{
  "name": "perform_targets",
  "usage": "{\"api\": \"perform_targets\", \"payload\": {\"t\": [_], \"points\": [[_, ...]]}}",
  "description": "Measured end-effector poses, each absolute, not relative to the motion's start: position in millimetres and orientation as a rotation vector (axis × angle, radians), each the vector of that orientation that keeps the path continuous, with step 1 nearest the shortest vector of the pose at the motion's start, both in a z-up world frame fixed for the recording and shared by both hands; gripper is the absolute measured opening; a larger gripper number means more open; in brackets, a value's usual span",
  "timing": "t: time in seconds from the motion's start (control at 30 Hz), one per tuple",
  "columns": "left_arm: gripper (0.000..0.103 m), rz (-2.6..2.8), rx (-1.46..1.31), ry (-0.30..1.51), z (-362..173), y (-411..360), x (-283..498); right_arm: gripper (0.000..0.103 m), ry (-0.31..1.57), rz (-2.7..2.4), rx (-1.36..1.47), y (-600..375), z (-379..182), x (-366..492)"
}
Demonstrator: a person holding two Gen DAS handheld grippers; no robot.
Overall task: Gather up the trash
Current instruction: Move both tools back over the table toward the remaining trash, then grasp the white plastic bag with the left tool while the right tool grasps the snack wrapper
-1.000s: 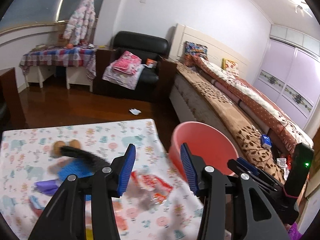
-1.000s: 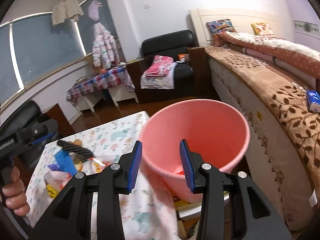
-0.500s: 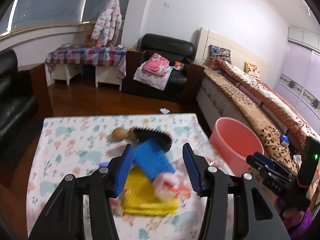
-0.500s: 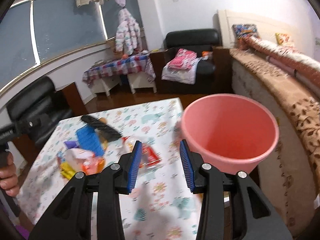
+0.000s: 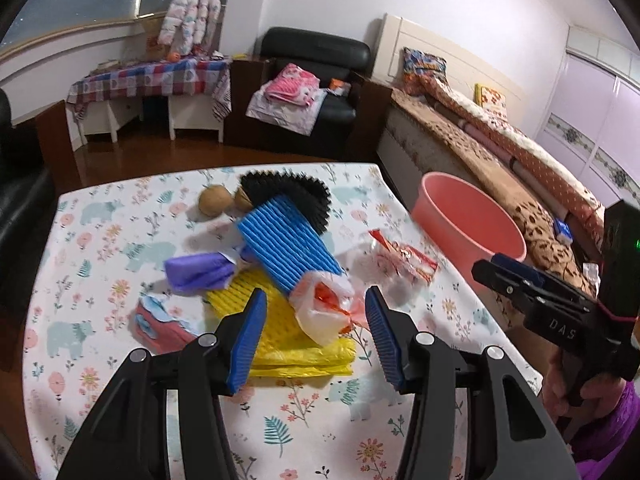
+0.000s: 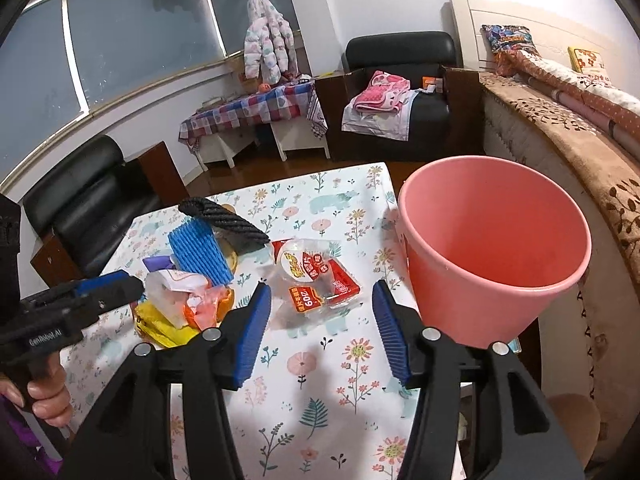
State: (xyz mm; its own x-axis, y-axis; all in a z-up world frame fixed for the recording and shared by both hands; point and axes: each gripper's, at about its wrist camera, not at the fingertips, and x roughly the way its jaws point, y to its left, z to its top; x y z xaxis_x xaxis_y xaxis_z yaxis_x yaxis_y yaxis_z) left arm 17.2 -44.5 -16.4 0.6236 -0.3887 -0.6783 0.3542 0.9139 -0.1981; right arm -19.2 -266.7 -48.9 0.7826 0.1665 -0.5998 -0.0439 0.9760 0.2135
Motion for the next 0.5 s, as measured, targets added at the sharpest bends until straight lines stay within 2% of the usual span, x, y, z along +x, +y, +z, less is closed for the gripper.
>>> {"api": "perform_targets", "payload": {"t": [0.17, 0.27, 0.33, 0.5], "points": [[0.047, -0.444, -0.043, 0.804, -24.8, -49.8, 25.6, 0.053, 0.684, 0.113, 0.202, -265.2, -51.7, -13.2], [0.038, -0.441, -0.053, 0.83, -32.7, -48.6, 31.2, 0.053, 0.691, 0.113, 0.193, -262.3, -53.4, -10.3], [0.024, -0.444, -0.065, 0.854, -38.1, -46.4, 34.6, 0.053, 0.696, 0.114, 0.185, -260.1, -54.5, -8.4], [0.012, -0.48, -0.085, 0.844, -35.6, -39.1, 33.5, 0.053, 0.72, 0.116, 0.171, -254.1, -58.7, -0.7]]}}
